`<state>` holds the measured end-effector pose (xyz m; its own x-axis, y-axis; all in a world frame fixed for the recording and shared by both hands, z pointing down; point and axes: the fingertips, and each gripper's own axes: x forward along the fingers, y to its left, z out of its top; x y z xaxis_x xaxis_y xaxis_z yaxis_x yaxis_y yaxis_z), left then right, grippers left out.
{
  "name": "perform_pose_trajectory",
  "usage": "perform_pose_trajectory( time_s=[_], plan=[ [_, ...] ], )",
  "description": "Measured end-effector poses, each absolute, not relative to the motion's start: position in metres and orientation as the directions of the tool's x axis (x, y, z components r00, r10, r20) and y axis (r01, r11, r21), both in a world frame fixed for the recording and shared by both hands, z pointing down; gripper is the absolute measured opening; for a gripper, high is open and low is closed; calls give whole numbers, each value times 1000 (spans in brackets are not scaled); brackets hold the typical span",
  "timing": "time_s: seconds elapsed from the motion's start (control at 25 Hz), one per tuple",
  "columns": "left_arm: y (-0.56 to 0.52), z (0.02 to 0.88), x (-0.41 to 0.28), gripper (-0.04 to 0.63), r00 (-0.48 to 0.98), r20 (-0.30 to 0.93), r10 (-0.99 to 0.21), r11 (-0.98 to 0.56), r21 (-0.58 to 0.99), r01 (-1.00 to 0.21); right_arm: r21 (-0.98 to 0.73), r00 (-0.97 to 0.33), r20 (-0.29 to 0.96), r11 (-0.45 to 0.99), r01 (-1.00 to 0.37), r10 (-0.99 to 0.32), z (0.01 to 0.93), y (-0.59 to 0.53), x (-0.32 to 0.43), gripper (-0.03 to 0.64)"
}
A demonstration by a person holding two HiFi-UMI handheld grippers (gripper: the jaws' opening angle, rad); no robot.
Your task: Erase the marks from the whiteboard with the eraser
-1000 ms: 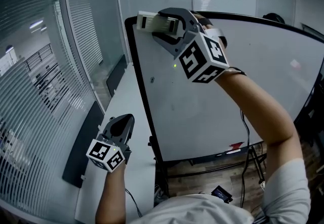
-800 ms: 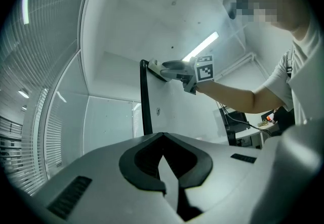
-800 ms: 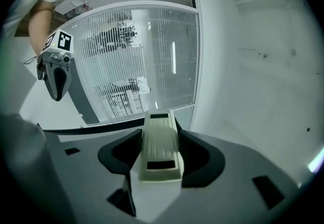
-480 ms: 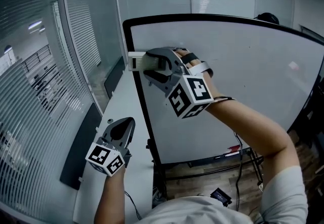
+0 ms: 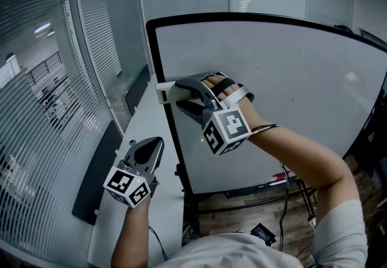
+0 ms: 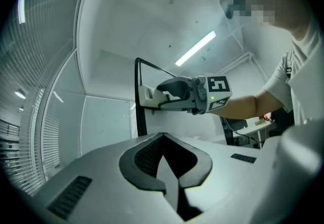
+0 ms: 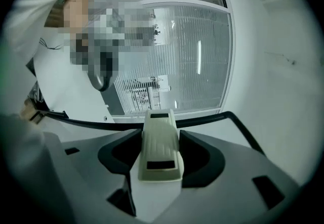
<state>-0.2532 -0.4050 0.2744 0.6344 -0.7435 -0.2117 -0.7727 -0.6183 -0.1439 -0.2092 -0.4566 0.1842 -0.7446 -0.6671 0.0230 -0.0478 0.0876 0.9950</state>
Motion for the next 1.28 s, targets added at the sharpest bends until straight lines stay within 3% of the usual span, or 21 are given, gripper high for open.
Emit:
perform_pose_trajectory(
  time_s=[0.44,0.64,1.28],
  plan=[
    [-408,272,-250,6,642,-208,-738,-623,-158,-766,965,-722,-204,-12,-262,-661,43,-457,-201,241],
    [-408,272,-254,6,632,-219,-743,-618,-140,-774,948,-711,-254,-24,-317,-655,33,-453,-199,241],
    [-413,289,-254,6,636,-202,-745,-630,-103,-770,977,-695,-101,62,-206,-711,139,-457,-180,241]
  ],
)
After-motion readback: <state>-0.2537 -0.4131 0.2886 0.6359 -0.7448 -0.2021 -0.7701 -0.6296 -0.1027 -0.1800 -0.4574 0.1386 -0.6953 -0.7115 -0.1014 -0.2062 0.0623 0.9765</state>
